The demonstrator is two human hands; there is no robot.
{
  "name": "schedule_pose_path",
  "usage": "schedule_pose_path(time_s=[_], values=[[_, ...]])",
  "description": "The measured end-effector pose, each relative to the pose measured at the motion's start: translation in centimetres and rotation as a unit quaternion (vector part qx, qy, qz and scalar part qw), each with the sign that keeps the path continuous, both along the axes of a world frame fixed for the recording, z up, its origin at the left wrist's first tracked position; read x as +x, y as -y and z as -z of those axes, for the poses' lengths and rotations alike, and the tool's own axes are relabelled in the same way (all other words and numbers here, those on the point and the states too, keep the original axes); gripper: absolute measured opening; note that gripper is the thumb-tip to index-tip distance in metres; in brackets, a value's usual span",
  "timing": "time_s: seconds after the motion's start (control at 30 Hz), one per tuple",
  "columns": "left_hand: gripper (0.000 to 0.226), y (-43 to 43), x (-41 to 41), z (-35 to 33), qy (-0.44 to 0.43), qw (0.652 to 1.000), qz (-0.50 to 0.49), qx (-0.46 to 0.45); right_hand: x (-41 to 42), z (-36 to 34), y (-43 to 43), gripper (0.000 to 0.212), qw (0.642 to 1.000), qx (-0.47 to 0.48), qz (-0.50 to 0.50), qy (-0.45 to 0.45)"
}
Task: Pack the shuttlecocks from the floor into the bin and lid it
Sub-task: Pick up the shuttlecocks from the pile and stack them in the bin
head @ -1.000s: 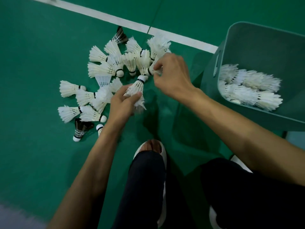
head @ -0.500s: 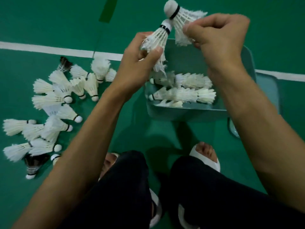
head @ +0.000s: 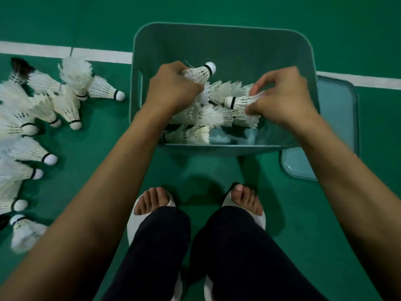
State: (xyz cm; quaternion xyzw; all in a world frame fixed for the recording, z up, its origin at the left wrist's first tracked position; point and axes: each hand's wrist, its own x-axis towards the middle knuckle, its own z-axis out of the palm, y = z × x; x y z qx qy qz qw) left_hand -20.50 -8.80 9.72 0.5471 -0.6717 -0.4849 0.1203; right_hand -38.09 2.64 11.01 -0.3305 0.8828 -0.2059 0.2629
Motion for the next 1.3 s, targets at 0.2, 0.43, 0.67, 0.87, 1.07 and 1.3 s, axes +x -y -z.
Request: schedule_pose_path(time_s=[0.2, 0.43, 0.67, 0.87, 1.07, 1.3], values=[[0.016, -0.2, 0.1, 0.9, -0.031, 0.997, -0.055, 0.035, 2.3, 1.8, 1.3, 0.018, 0.980, 0.142, -0.139, -0.030], [0.042, 0.0, 0.5, 0.9, 0.043, 0.996, -0.001, 0.076, 3.9, 3.8, 4.1, 0.030, 0.958, 0.194, -0.204, 0.056], [0.039, 0.1, 0.8, 1.1, 0.054, 0.995, 0.026, 0.081, 3.1, 5.0, 4.7, 0.010, 0.944, 0.179, -0.126, 0.245], [0.042, 0.2, 0.7, 0.9, 0.057, 0.994, 0.034, 0.081, 3.3, 5.1, 5.0, 0.012, 0.950, 0.216, -0.085, 0.211], [0.046, -0.1, 0.7, 1.5, 0.058, 0.994, 0.035, 0.083, 4.3, 5.1, 5.3, 0.025, 0.947, 0.213, -0.106, 0.215], [0.040, 0.1, 0.4, 1.6, 0.069, 0.994, 0.039, 0.077, 3.5, 6.8, 4.7, 0.013, 0.908, 0.240, -0.062, 0.339]])
